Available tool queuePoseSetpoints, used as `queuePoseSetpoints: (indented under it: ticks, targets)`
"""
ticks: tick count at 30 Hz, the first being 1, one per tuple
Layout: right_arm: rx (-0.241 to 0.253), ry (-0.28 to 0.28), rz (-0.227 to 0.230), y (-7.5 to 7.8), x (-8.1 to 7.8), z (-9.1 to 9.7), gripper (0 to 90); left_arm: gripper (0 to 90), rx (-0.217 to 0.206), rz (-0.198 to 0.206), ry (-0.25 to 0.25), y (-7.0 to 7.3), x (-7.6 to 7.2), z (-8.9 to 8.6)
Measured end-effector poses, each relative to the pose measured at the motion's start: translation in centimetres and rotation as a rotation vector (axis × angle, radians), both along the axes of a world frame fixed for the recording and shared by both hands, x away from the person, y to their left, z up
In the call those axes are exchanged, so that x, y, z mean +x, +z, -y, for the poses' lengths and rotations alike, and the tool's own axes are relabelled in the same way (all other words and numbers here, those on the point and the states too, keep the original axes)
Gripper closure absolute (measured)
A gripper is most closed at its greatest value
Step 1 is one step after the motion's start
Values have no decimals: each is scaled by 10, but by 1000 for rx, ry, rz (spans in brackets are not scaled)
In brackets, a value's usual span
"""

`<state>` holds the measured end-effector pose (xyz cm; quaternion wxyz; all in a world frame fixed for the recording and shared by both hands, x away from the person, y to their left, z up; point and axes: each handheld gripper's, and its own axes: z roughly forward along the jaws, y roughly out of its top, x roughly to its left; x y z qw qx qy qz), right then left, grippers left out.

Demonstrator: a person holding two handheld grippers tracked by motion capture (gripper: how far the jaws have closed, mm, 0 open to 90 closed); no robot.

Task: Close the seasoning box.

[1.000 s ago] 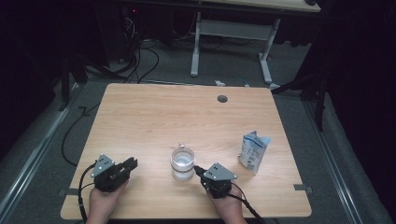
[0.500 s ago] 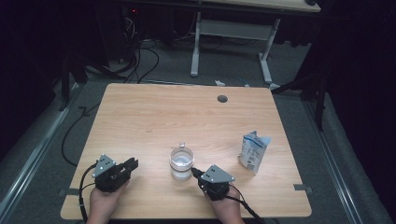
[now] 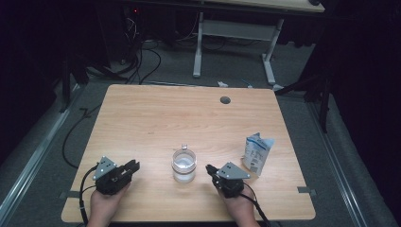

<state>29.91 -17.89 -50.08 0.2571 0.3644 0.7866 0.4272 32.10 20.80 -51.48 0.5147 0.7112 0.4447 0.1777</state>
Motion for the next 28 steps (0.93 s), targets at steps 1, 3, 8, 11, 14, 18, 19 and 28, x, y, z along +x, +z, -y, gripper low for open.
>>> queuePoseSetpoints:
  ticks: [1,3,8,11,14,18,19,28]
  targets:
    - [-3,-15,-4,-1,1,7,850,742,2,0,-1,0,0,0]
    - [-4,-49,-16,-4,2,21,816,738,8,2,0,0,0,1]
    - [20,-123,-28,-9,-2,55,753,686,9,0,1,1,0,1]
    - [35,-153,-10,-14,-6,63,677,594,22,4,7,2,-2,1]
    - [40,-166,1,-18,-11,68,645,548,37,4,4,1,-2,4]
    - [59,-184,-6,-17,-10,73,635,536,43,-7,6,-1,-1,5]
    - [63,-182,-6,-17,-10,73,636,535,44,-7,6,-1,-2,5]
    - [43,-171,-19,-20,-7,69,637,529,48,5,9,1,-5,2]
